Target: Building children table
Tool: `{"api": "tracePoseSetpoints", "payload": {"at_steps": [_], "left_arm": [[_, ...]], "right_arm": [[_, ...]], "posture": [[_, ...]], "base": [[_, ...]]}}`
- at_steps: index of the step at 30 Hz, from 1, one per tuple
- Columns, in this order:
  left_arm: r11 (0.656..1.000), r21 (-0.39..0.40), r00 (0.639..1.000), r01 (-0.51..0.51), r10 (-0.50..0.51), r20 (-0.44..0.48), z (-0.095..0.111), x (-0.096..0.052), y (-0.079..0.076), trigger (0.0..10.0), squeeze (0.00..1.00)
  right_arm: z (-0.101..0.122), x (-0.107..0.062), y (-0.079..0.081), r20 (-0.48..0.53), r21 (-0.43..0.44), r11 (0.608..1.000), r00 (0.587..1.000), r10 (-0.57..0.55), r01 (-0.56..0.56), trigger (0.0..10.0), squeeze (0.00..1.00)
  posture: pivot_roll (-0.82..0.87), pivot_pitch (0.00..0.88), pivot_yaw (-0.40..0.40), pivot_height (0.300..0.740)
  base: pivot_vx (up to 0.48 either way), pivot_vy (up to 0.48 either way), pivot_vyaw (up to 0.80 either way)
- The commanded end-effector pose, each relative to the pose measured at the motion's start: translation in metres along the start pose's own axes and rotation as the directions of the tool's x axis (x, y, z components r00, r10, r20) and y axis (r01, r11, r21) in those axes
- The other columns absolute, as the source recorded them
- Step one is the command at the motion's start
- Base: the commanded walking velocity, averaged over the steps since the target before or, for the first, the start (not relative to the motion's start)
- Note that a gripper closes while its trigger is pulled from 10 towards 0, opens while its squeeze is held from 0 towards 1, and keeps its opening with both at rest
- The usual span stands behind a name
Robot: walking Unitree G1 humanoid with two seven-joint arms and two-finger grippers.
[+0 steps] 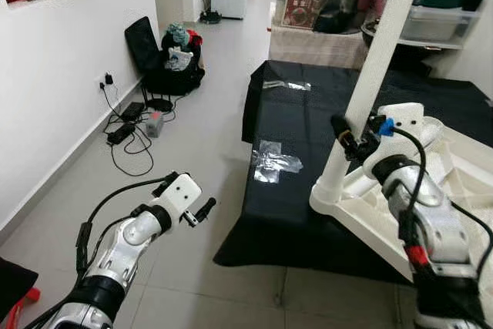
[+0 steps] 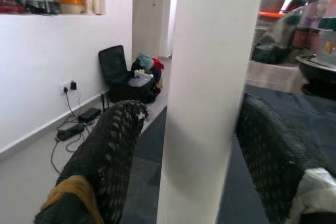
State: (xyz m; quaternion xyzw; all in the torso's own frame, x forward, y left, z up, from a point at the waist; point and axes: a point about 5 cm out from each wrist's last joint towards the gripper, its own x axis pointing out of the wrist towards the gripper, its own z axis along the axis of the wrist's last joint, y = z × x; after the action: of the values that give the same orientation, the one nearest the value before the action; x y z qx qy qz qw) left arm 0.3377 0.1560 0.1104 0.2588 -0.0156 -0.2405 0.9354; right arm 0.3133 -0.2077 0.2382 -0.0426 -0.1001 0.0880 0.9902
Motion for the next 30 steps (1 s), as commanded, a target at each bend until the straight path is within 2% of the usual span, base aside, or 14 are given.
{"api": "tracePoseSetpoints", "payload": {"at_steps": [1,6,7,9,10,15,19,21,24,27,30], "left_arm": [[1.000,-0.003,0.999,0.019,-0.019,-0.025,-0.005,-0.001,-0.002,10.0,0.00],[1.000,-0.003,0.999,0.023,-0.024,-0.023,-0.003,0.002,-0.003,10.0,0.00],[1.000,-0.003,0.999,0.024,-0.024,-0.022,-0.003,0.002,-0.003,10.0,0.00],[1.000,-0.003,0.999,0.024,-0.024,-0.022,-0.003,0.002,-0.003,10.0,0.00],[1.000,-0.003,0.999,0.025,-0.025,-0.021,-0.003,0.002,-0.003,10.0,0.00],[1.000,-0.003,0.999,0.026,-0.026,-0.021,-0.003,0.002,-0.004,10.0,0.00],[1.000,-0.005,0.999,0.021,-0.022,-0.023,-0.004,0.001,-0.003,10.0,0.00],[1.000,-0.022,1.000,0.006,-0.007,-0.025,-0.006,-0.001,-0.001,10.0,0.00],[1.000,-0.022,1.000,0.006,-0.007,-0.025,-0.006,-0.001,-0.001,10.0,0.00],[0.999,-0.037,1.000,-0.008,0.007,-0.022,-0.006,-0.001,0.002,10.0,0.00],[0.999,-0.039,1.000,-0.010,0.009,-0.022,-0.006,-0.001,0.002,10.0,0.00]], "right_arm": [[0.000,-0.006,-0.004,-0.012,-0.015,1.000,1.000,0.003,-0.003,10.0,0.00],[-0.007,-0.017,-0.014,-0.049,-0.037,0.999,0.998,-0.040,0.038,10.0,0.00],[-0.008,-0.019,-0.014,-0.054,-0.028,0.999,0.998,-0.039,0.037,10.0,0.95],[-0.008,-0.019,-0.014,-0.054,-0.028,0.999,0.998,-0.039,0.037,10.0,0.95],[-0.007,-0.021,-0.011,-0.051,-0.007,1.000,0.999,-0.018,0.018,10.0,1.00],[-0.004,-0.023,-0.005,-0.048,-0.007,1.000,0.998,0.028,-0.028,10.0,1.00],[-0.007,-0.033,-0.015,-0.068,-0.054,0.998,0.997,-0.024,0.020,10.0,1.00],[-0.020,-0.050,-0.017,-0.107,-0.035,0.998,0.992,-0.061,0.058,10.0,1.00],[-0.020,-0.050,-0.017,-0.107,-0.035,0.998,0.992,-0.061,0.058,10.0,1.00],[-0.046,-0.086,-0.008,-0.236,-0.037,0.999,0.971,0.022,-0.031,10.0,1.00],[-0.049,-0.092,-0.008,-0.262,-0.041,0.998,0.964,0.036,-0.049,10.0,1.00]], "posture": [[0.03,0.000,-0.049,0.740],[0.02,0.000,-0.044,0.740],[0.02,0.000,-0.043,0.740],[0.02,0.000,-0.043,0.740],[0.02,0.000,-0.042,0.740],[0.02,0.000,-0.043,0.740],[0.02,0.000,-0.047,0.740],[0.01,0.000,-0.047,0.740],[0.01,0.000,-0.047,0.740],[0.00,0.000,-0.036,0.740],[0.00,0.000,-0.036,0.740]], "base": [[0.000,0.000,0.00],[0.000,0.000,0.00],[0.000,0.000,0.00],[0.000,0.000,0.00],[0.000,0.000,0.00],[0.000,0.000,0.00],[0.000,0.000,0.00],[0.000,0.000,0.00],[0.000,0.000,0.00],[0.000,0.000,0.00],[0.000,0.000,0.00]]}}
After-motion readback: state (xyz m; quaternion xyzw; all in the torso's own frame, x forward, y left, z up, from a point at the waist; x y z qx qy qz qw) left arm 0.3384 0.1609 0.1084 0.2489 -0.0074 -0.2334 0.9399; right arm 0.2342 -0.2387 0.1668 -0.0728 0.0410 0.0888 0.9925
